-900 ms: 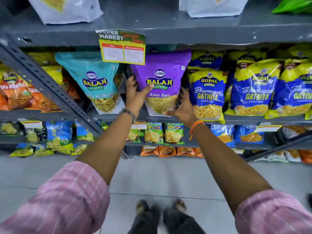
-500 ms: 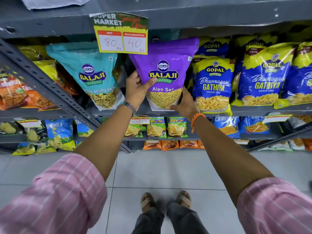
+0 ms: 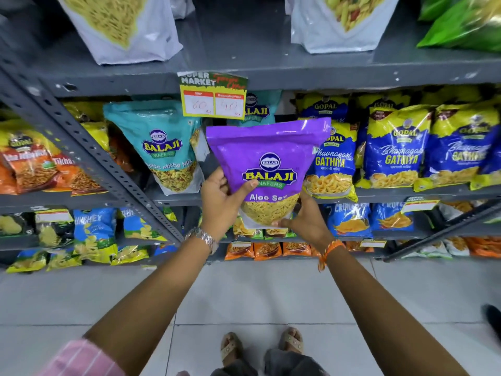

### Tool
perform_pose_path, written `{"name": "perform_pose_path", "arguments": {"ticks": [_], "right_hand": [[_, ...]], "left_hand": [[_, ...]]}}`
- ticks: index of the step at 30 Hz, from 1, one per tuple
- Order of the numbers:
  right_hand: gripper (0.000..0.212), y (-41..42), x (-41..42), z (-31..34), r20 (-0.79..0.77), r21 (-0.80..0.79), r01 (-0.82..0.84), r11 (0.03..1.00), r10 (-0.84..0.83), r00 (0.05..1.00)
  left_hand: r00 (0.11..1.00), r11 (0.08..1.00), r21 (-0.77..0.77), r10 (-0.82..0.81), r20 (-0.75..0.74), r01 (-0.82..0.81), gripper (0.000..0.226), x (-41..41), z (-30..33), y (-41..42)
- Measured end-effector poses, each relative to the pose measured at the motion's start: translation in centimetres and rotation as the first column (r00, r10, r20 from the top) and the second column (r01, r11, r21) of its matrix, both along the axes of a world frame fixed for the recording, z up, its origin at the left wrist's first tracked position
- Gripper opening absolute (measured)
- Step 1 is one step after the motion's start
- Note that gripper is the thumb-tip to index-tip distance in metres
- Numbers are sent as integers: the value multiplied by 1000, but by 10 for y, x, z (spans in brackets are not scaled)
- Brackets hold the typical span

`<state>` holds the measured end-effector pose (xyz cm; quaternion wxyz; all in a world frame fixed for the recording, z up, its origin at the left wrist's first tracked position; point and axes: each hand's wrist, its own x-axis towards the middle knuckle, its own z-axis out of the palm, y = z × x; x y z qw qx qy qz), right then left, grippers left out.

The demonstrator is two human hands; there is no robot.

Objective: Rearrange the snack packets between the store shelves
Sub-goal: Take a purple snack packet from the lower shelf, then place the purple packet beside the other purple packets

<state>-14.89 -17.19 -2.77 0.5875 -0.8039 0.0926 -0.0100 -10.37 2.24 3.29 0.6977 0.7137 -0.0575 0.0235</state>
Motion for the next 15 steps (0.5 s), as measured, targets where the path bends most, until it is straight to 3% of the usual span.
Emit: {"name": "perform_pose_path", "arguments": {"ticks": [9, 15], "right_hand": [[72, 0, -35, 127, 134, -21, -52, 998, 54, 990], [86, 9, -23, 225, 331, 9, -99, 995, 91, 939]], "left_hand": [[958, 998, -55, 37, 284, -23, 35, -37, 126, 15], [888, 991, -130, 73, 455, -15, 34, -18, 228, 25]]}}
